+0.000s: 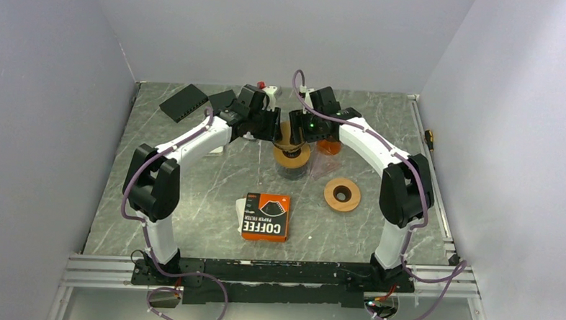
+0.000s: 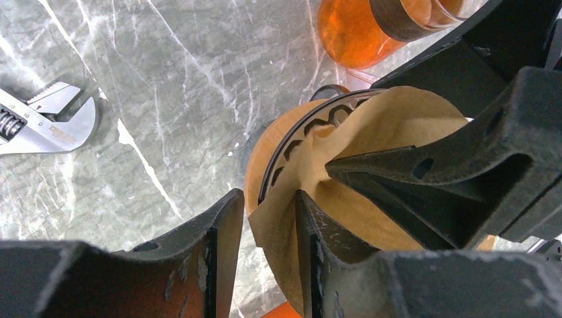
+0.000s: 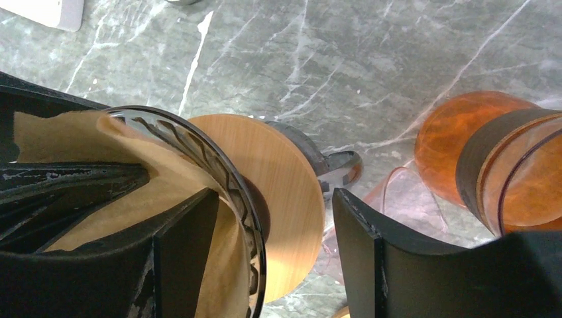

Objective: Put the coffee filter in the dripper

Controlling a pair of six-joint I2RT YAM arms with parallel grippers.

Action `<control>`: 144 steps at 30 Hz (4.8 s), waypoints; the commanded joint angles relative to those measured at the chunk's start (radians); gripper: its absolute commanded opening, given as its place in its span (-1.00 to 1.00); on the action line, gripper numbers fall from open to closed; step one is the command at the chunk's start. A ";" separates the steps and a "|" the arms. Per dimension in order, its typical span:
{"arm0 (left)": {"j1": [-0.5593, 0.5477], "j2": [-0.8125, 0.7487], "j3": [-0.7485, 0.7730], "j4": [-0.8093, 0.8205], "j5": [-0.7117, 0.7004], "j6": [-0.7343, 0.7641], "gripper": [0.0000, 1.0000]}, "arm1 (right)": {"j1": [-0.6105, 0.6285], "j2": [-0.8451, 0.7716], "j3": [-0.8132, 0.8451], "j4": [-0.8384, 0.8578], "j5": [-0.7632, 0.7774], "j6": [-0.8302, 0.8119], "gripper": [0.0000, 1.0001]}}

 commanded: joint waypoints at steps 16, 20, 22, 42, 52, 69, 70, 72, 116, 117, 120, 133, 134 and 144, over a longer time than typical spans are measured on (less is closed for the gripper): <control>-0.005 -0.020 0.019 0.012 -0.001 0.014 -0.21 | 0.012 -0.015 -0.011 0.017 0.086 -0.039 -0.13; -0.005 -0.022 0.022 0.008 -0.007 0.018 -0.17 | 0.012 -0.030 -0.006 0.016 0.080 -0.035 -0.03; -0.005 -0.024 0.025 0.005 -0.012 0.022 -0.11 | 0.011 -0.043 -0.004 0.019 0.074 -0.031 0.10; -0.005 -0.100 0.025 -0.026 -0.043 0.055 0.64 | -0.007 -0.156 0.032 0.018 0.024 0.018 0.57; -0.005 -0.140 0.014 -0.017 -0.035 0.045 0.69 | -0.086 -0.177 -0.003 0.072 -0.174 0.078 0.59; 0.018 -0.095 0.010 -0.058 -0.025 0.018 0.46 | -0.146 -0.137 -0.080 0.129 -0.258 0.124 0.42; 0.018 -0.090 0.010 -0.060 -0.024 0.018 0.45 | -0.146 -0.135 -0.082 0.129 -0.257 0.122 0.40; 0.018 -0.082 0.006 -0.057 -0.021 0.016 0.44 | -0.147 -0.133 -0.093 0.131 -0.255 0.122 0.35; 0.096 -0.193 -0.100 0.077 0.175 -0.113 0.60 | -0.152 -0.150 -0.114 0.119 -0.256 0.105 0.28; 0.103 -0.195 -0.106 0.083 0.187 -0.119 0.56 | -0.152 -0.150 -0.114 0.119 -0.256 0.105 0.28; 0.106 -0.186 -0.108 0.085 0.206 -0.117 0.42 | -0.152 -0.150 -0.113 0.121 -0.256 0.106 0.28; 0.106 -0.112 -0.100 0.093 0.244 -0.101 0.05 | -0.152 -0.136 -0.111 0.118 -0.259 0.104 0.28; 0.106 -0.106 -0.097 0.093 0.242 -0.100 0.03 | -0.152 -0.135 -0.111 0.118 -0.259 0.104 0.28; 0.106 -0.055 -0.080 0.109 0.269 -0.109 0.00 | -0.152 -0.123 -0.110 0.117 -0.261 0.104 0.28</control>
